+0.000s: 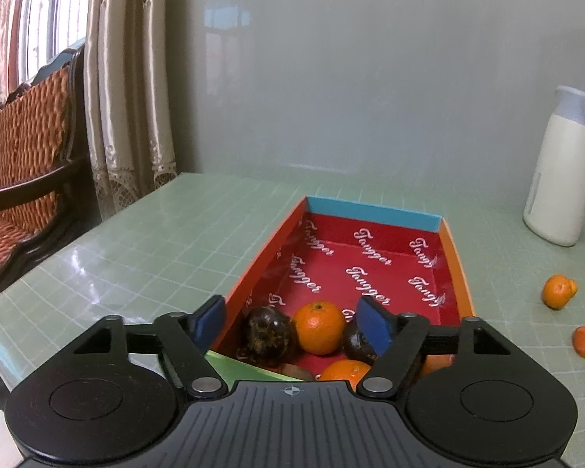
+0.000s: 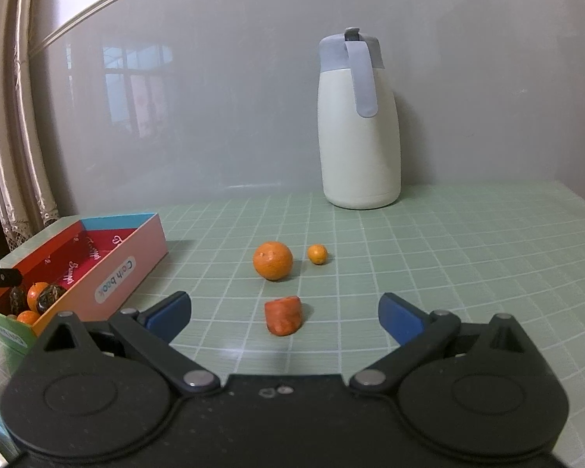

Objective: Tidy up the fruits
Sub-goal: 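Open the left gripper to release the water chestnut in the box, then move the right gripper toward the orange carrot piece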

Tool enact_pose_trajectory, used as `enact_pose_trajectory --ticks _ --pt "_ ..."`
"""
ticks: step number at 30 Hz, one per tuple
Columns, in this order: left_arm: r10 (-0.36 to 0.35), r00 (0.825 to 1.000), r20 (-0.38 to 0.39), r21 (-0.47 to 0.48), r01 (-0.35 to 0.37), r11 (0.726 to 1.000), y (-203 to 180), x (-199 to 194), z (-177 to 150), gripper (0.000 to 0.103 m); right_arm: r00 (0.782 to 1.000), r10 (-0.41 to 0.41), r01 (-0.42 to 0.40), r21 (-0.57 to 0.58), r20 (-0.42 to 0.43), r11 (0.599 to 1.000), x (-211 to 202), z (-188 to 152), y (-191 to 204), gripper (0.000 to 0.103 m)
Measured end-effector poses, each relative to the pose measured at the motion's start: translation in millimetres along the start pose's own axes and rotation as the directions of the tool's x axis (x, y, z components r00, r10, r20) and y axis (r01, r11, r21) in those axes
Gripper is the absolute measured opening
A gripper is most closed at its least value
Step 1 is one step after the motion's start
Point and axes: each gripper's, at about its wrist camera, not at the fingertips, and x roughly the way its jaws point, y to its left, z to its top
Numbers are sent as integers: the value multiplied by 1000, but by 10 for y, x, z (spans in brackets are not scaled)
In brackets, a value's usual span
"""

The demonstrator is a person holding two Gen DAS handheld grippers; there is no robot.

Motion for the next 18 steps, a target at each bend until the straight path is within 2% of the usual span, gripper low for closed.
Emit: enact_pose_trajectory --ticks 2,18 --pt "-7 1000 6 -2 8 1000 -6 -33 13 84 1000 2 -2 -1 -3 1000 15 -1 15 103" --pt "-51 999 5 72 51 996 -218 -303 -165 100 1000 -18 18 3 0 1000 -26 -7 -61 103"
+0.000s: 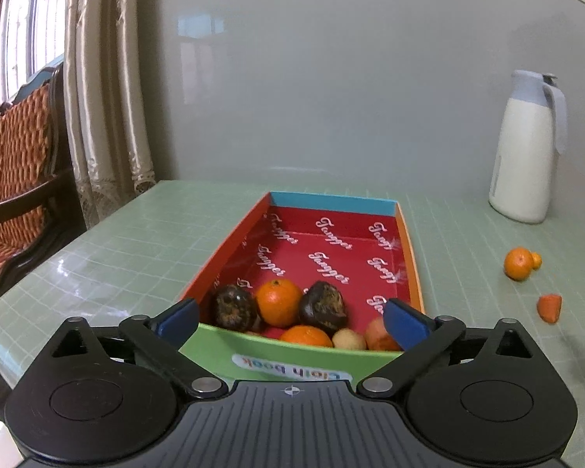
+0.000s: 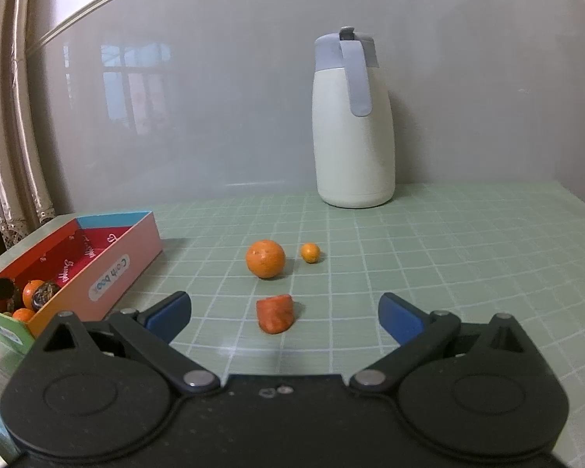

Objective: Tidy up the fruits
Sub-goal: 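Move the right gripper toward the orange carrot piece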

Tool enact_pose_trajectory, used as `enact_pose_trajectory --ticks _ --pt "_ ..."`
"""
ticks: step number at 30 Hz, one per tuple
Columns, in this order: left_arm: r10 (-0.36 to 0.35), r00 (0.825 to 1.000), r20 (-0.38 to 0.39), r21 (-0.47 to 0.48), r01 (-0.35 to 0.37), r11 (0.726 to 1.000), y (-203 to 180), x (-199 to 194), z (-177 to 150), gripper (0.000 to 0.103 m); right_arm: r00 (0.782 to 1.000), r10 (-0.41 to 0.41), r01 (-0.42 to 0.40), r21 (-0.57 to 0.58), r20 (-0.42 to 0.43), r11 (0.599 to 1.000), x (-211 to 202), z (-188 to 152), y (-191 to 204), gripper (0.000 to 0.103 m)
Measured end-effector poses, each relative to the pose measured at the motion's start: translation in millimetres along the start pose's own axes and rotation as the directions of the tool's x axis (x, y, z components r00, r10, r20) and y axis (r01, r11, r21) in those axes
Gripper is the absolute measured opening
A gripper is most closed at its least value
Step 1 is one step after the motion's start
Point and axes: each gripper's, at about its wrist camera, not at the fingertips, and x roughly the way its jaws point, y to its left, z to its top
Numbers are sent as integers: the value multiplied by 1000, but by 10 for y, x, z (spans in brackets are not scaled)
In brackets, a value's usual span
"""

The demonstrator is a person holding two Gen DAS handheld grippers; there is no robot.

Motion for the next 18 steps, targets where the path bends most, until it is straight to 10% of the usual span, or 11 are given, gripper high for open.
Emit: enact_pose_trajectory --ticks 18 --pt "6 1000 -3 31 -6 1000 39 -103 -186 103 1000 -18 17 -32 -8 999 23 -4 23 103"
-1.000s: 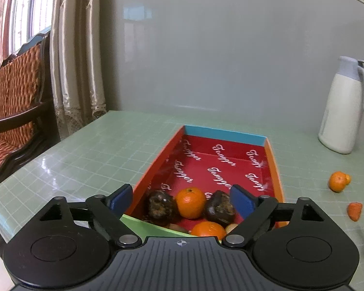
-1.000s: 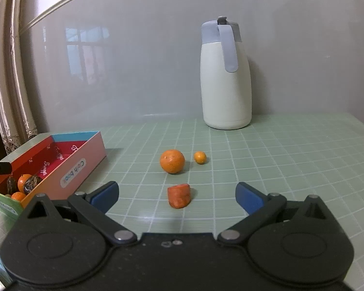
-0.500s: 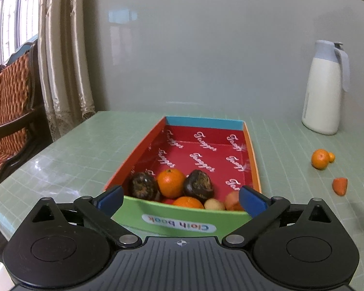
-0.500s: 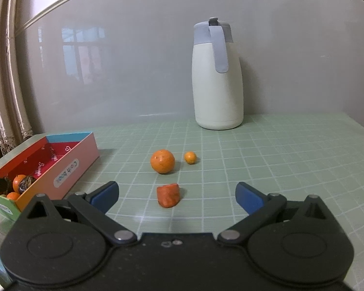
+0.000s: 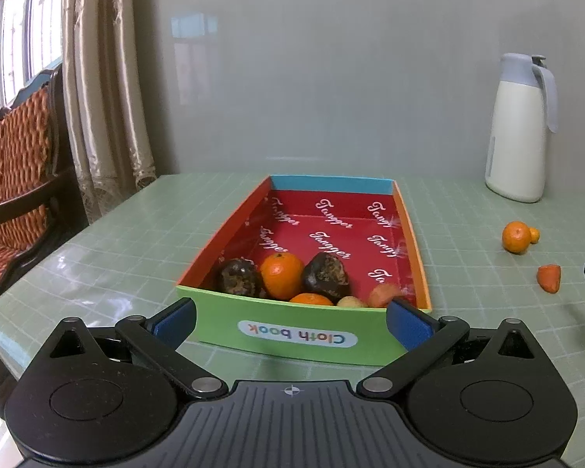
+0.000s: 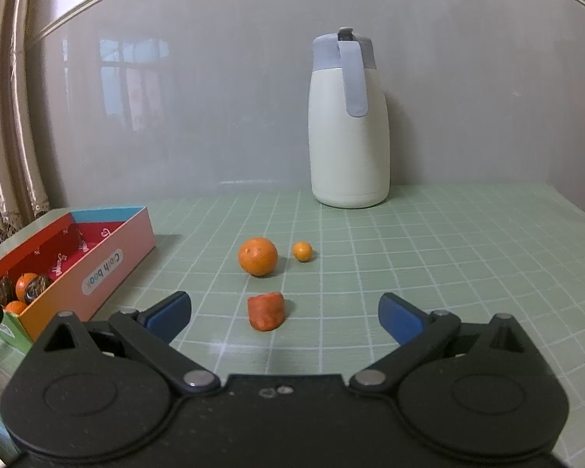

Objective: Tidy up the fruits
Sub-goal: 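Move the right gripper toward the orange carrot piece, then close the right gripper on the carrot piece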

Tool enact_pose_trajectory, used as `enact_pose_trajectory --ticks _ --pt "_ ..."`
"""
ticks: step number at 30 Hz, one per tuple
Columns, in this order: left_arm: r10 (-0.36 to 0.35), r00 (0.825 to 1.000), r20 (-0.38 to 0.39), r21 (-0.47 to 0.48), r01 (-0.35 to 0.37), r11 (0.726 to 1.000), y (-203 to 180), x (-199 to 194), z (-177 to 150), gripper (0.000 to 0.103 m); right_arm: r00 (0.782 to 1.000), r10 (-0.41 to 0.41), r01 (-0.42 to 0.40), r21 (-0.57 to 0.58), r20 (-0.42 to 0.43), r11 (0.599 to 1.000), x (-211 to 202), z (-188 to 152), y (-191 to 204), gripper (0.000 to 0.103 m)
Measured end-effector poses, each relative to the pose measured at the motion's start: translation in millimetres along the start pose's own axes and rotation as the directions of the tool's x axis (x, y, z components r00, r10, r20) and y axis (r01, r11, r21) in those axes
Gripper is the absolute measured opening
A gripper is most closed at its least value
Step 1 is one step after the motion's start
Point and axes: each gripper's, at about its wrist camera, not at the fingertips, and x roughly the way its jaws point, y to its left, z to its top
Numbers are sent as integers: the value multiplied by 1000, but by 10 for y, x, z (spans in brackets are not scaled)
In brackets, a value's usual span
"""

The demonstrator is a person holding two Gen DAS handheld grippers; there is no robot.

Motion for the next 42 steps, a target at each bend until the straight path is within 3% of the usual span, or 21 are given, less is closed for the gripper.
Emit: enact_pose_trajectory --ticks 9,19,35,42 --pt "38 999 -21 -36 -38 999 209 54 -61 103 1000 8 -8 -22 -30 1000 148 10 114 98" --pt "79 996 -36 -71 -81 994 418 83 -114 103 997 -2 1 -6 -83 1000 357 41 188 81" --pt "131 990 -49 -101 -135 986 725 54 -175 103 982 -39 36 -20 -185 999 786 94 298 77" --pt "149 988 -51 -112 -154 982 835 39 -198 103 978 -39 37 -17 -205 999 874 124 286 63"
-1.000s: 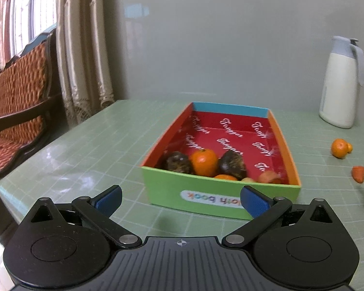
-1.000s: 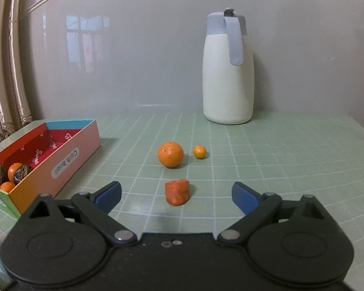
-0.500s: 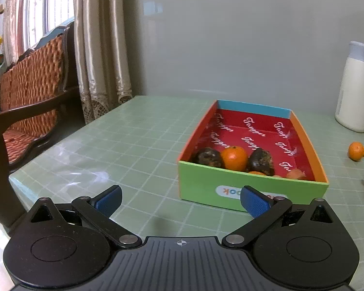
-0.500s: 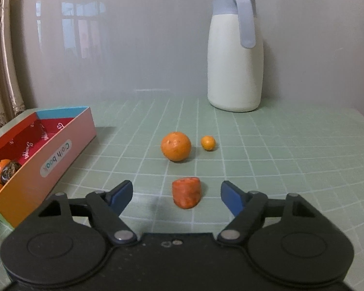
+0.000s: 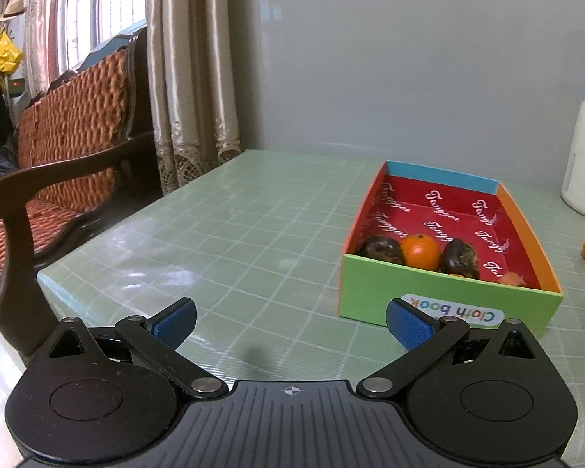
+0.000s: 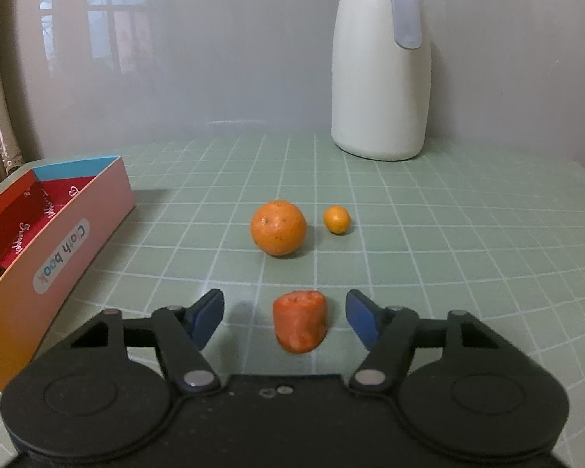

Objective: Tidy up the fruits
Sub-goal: 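Close the right gripper on the carrot piece, then carry the carrot piece with the right gripper over the red box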

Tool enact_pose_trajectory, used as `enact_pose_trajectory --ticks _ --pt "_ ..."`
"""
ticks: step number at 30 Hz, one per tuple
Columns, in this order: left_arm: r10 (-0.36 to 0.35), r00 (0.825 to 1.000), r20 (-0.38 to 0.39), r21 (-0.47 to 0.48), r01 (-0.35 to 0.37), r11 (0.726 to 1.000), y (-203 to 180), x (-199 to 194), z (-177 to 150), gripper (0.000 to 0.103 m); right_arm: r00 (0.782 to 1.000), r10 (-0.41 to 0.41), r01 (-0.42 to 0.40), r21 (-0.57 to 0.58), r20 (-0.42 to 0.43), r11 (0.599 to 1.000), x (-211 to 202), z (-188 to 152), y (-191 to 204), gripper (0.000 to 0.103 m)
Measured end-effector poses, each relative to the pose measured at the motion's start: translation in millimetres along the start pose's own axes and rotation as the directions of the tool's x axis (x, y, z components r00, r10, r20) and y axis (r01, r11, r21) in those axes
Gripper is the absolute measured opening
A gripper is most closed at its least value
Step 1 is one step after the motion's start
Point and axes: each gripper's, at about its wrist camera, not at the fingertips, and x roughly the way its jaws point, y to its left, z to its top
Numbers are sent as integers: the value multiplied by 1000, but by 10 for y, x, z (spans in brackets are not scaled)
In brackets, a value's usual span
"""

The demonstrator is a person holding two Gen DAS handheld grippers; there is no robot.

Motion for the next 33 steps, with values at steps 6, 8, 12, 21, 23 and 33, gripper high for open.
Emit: enact_pose_trajectory --ticks 6,8,12,21,23,33 --pt "2 1000 1 -12 -2 1000 57 11 -9 103 1000 -9 8 -15 -12 1000 65 8 25 52" --pt "2 1000 4 -11 -2 1000 58 13 -10 103 1000 -12 12 -19 -6 1000 66 3 24 48" --pt "0 1000 9 -16 0 1000 73 9 -19 103 1000 -15 15 -21 1 1000 54 -2 7 29" --pt "-3 1000 12 -48 3 999 151 0 -21 103 999 24 -23 -27 40 999 -48 -12 49 29" --pt "-3 1000 9 -58 3 998 196 11 -18 103 998 44 -43 -33 53 999 -85 -1 92 29" --pt "47 999 -3 -117 -47 992 484 14 -61 103 972 195 -181 -109 132 977 -344 187 563 29"
